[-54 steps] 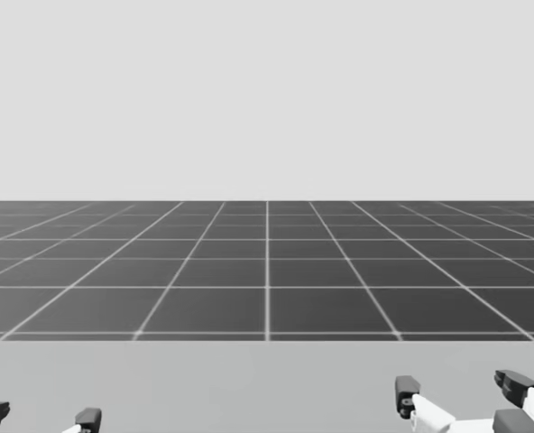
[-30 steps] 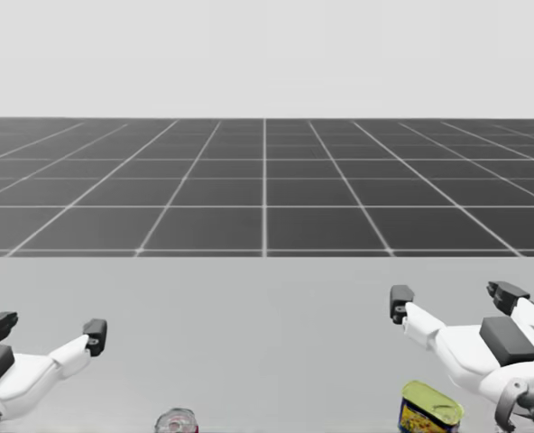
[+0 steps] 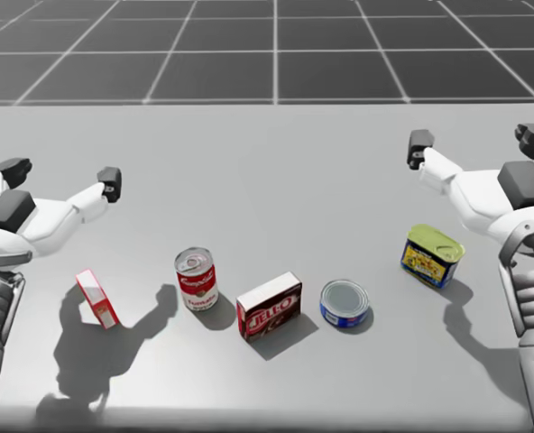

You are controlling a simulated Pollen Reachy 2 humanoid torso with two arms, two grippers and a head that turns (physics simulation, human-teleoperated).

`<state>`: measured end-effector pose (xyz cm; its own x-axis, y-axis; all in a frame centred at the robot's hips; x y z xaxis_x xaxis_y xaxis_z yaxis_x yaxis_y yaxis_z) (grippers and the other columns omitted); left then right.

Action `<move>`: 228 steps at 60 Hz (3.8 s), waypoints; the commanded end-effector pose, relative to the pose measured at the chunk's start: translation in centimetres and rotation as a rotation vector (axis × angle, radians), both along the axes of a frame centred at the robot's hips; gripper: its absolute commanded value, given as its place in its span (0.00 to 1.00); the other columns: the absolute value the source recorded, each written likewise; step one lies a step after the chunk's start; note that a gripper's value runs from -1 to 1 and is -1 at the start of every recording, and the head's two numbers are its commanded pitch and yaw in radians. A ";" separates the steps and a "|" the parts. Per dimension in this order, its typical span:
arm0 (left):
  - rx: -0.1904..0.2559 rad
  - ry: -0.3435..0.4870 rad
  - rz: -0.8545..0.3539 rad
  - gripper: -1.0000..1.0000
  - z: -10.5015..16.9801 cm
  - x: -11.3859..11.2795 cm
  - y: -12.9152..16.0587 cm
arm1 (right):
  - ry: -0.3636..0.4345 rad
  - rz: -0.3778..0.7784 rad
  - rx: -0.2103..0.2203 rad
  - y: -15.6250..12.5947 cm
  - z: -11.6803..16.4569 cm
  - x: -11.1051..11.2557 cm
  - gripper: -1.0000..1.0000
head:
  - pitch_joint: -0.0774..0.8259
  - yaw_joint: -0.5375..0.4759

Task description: Lift the pudding box off the table.

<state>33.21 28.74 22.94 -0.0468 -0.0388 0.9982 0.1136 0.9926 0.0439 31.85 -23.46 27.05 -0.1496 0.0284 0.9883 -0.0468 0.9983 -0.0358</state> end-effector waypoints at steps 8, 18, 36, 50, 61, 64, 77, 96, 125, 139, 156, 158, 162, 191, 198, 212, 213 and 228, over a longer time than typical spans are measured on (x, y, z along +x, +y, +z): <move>0.008 -0.006 -0.012 0.00 0.1 -0.1 -0.2 | -0.007 -0.004 -0.003 -0.2 0.3 -0.1 0.00 | 0.83 0.56; 0.010 -0.014 -0.017 0.00 0.3 -0.3 -0.4 | -0.006 -0.004 -0.002 -0.2 0.3 -0.1 0.00 | 0.90 0.55; 0.059 -0.069 -0.089 0.00 1.7 -2.6 -2.6 | -0.007 -0.006 -0.001 -0.3 0.4 -0.1 0.00 | 0.91 0.55; 0.034 0.045 -0.311 0.00 4.9 -8.3 -4.7 | -0.002 -0.013 -0.008 -0.3 0.2 0.1 0.00 | 0.89 0.55; 0.039 0.235 -0.516 0.00 4.4 -11.6 -6.6 | 0.000 -0.015 -0.013 -0.3 0.1 0.2 0.00 | 0.90 0.55; 0.043 0.259 -0.549 0.00 4.0 -12.1 -7.0 | 0.000 -0.015 -0.013 -0.3 0.1 0.2 0.00 | 0.90 0.55; 0.063 0.357 -0.626 0.00 0.9 -13.5 -8.7 | -0.001 -0.014 -0.014 -0.3 0.1 0.2 0.00 | 0.90 0.55; 0.063 0.446 -0.650 0.00 -3.0 -12.4 -10.7 | -0.005 -0.010 -0.019 -0.2 0.1 0.1 0.00 | 0.91 0.55; 0.078 0.530 -0.649 0.00 -5.2 -8.8 -15.0 | -0.013 -0.007 -0.032 -0.1 0.1 -0.1 0.00 | 0.91 0.54; 0.100 0.528 -0.640 0.00 -5.0 -6.9 -17.0 | -0.013 -0.007 -0.034 0.0 0.1 -0.1 0.00 | 0.90 0.54; 0.107 0.526 -0.630 0.00 -5.0 -4.8 -19.2 | -0.017 -0.006 -0.034 0.0 0.1 -0.1 0.00 | 0.90 0.53; 0.106 0.527 -0.630 0.00 -5.0 -4.7 -19.4 | -0.019 -0.007 -0.036 -0.1 0.1 -0.1 0.00 | 0.90 0.53; 0.105 0.528 -0.633 0.00 -5.1 -4.5 -19.8 | -0.019 -0.007 -0.036 -0.1 0.2 -0.2 0.00 | 0.90 0.53; 0.142 0.505 -0.654 1.00 -5.6 -5.9 -20.8 | -0.020 -0.007 -0.036 0.0 0.2 -0.2 0.00 | 0.88 0.52; 0.141 0.499 -0.651 1.00 -5.5 -6.0 -20.8 | -0.021 -0.007 -0.036 0.0 0.2 -0.2 0.00 | 0.80 0.52; 0.142 0.489 -0.644 1.00 -5.4 -6.0 -20.6 | -0.019 -0.008 -0.035 0.0 0.1 -0.1 0.00 | 0.55 0.51; 0.141 0.490 -0.643 1.00 -5.4 -5.9 -20.6 | -0.019 -0.008 -0.035 0.0 0.1 -0.1 0.00 | 0.53 0.51; 0.121 0.460 -0.623 0.98 -3.9 -5.8 -20.3 | -0.014 -0.006 -0.031 -0.1 0.0 -0.1 0.00 | 0.44 0.51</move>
<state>27.46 9.43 17.29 0.3447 -0.3115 0.8855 0.6848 0.7286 -0.0102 31.74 -23.52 27.07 -0.1656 0.0622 0.9842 -0.0391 0.9968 -0.0696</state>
